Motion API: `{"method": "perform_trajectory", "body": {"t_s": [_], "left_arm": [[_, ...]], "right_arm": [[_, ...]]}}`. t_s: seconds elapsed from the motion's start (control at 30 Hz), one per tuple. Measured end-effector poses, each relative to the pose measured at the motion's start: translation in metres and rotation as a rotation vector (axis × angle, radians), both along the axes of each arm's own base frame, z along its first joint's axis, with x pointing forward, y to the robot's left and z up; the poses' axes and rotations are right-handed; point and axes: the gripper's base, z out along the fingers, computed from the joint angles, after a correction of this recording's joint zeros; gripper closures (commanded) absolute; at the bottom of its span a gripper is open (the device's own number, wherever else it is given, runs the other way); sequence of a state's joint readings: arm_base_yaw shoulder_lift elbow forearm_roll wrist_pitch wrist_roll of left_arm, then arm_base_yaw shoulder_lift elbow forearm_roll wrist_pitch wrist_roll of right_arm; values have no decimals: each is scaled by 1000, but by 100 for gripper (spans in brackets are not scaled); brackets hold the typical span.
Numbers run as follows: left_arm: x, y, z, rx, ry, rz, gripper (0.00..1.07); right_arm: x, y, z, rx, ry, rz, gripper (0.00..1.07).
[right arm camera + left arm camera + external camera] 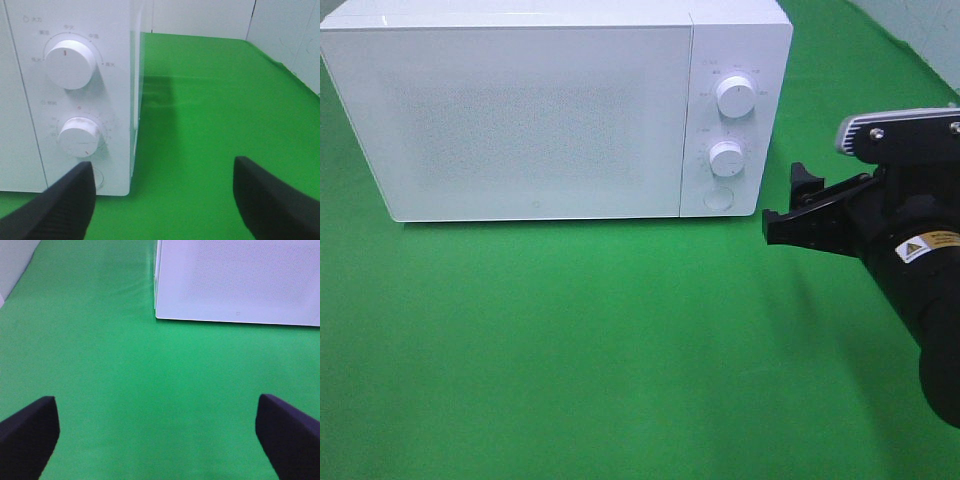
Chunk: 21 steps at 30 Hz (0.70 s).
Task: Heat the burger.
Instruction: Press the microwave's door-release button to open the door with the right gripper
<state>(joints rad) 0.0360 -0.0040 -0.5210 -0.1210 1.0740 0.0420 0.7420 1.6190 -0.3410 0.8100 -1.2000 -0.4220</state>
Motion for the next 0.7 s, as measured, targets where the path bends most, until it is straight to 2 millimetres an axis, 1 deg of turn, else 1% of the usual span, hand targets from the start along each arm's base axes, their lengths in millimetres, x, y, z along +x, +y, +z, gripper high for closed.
{"method": "perform_trajectory", "body": {"t_s": [0.03, 0.07, 0.1, 0.13, 0.17, 0.23, 0.27, 0.37, 0.47, 0.53, 0.7], "left_arm": [[0, 0, 0, 0, 0, 0, 7], [0, 0, 0, 0, 0, 0, 7], [0, 0, 0, 0, 0, 0, 7], [0, 0, 0, 0, 0, 0, 7], [0, 0, 0, 0, 0, 0, 7], [0, 0, 0, 0, 0, 0, 7], [0, 0, 0, 0, 0, 0, 7], [0, 0, 0, 0, 0, 0, 7], [0, 0, 0, 0, 0, 0, 7], [0, 0, 0, 0, -1, 0, 7], [0, 0, 0, 0, -1, 0, 7]], "right_arm": [[0, 0, 0, 0, 0, 0, 33], [0, 6, -2, -2, 4, 14, 33], [0, 6, -2, -2, 4, 14, 33], [0, 12, -4, -4, 11, 26, 33], [0, 12, -4, -4, 11, 26, 33], [1, 23, -6, -2, 14, 52, 33], [1, 23, -6, -2, 14, 52, 33], [2, 34, -7, 5, 17, 75, 33], [3, 36, -8, 4, 18, 80, 33], [1, 46, -10, 9, 26, 103, 33], [0, 51, -11, 16, 32, 114, 33]]}}
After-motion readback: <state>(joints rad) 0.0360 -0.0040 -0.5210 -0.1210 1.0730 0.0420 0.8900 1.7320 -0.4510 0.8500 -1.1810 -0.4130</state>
